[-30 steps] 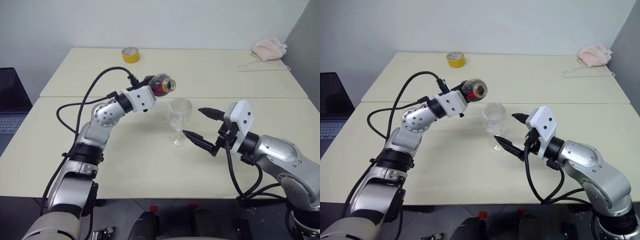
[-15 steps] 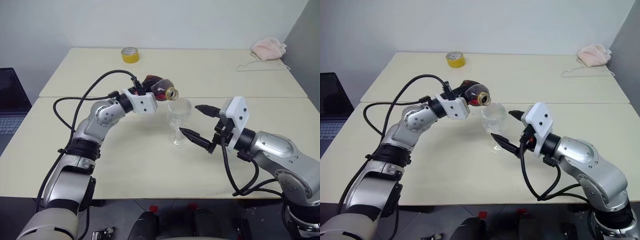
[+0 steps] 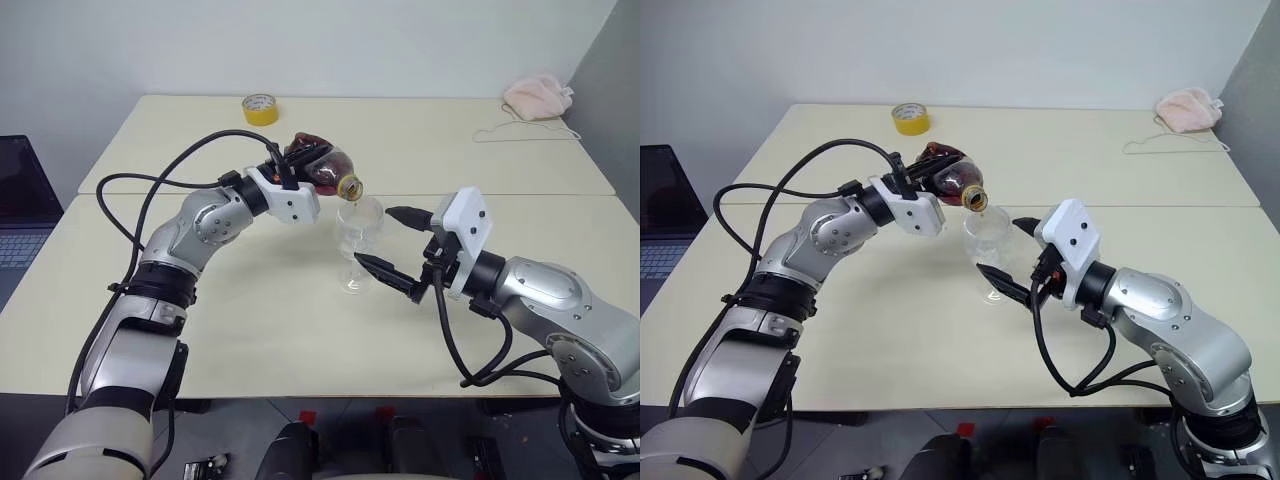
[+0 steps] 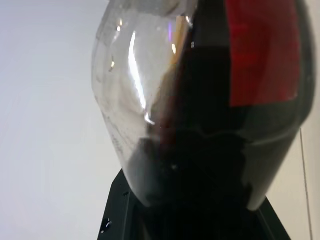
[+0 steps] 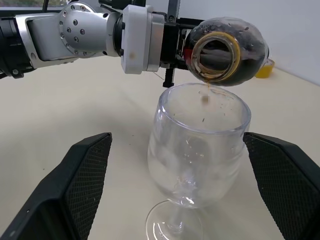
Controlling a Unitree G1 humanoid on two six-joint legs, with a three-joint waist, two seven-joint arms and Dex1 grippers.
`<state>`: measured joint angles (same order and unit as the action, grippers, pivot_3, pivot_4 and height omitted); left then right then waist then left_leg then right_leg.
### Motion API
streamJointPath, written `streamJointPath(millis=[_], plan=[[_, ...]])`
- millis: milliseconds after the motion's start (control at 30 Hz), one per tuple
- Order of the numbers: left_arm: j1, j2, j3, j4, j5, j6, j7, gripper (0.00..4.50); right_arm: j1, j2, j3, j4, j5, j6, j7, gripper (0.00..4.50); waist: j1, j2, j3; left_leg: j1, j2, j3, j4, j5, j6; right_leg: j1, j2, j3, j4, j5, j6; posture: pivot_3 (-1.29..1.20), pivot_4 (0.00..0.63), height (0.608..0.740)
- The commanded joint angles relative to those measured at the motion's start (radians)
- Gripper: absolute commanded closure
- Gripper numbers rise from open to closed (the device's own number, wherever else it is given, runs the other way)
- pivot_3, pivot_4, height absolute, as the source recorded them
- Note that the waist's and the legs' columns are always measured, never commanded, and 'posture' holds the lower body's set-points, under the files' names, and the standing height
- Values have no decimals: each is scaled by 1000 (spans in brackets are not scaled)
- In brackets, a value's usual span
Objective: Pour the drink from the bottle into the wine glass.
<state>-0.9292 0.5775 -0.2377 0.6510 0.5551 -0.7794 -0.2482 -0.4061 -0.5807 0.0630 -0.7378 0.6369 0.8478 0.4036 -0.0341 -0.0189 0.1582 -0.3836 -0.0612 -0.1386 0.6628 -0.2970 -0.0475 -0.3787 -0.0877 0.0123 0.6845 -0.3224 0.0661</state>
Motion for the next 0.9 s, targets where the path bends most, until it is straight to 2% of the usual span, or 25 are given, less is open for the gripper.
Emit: streamJointPath(millis=[33, 367, 900], plan=[[-45, 26, 5, -7, 20, -28, 56, 3709, -18, 5, -3, -20, -9, 4, -9, 0, -1, 0, 0, 0, 0, 0, 0, 0, 0, 0, 0, 0, 0, 0, 0, 0, 150, 740], [-69, 45, -21, 13, 78, -57, 126, 3709, -23, 13, 2, -24, -10, 20, -18, 0, -1, 0, 0, 0, 0, 1, 0, 0, 0, -2, 0, 1, 3, 0, 0, 0, 150, 740], [-83, 58, -33, 33, 95, -65, 155, 3743, -8, 24, 9, -24, -28, 16, -9, 0, -1, 0, 0, -3, 0, 2, 1, 0, 0, -6, 0, 2, 6, 0, 0, 0, 150, 740]])
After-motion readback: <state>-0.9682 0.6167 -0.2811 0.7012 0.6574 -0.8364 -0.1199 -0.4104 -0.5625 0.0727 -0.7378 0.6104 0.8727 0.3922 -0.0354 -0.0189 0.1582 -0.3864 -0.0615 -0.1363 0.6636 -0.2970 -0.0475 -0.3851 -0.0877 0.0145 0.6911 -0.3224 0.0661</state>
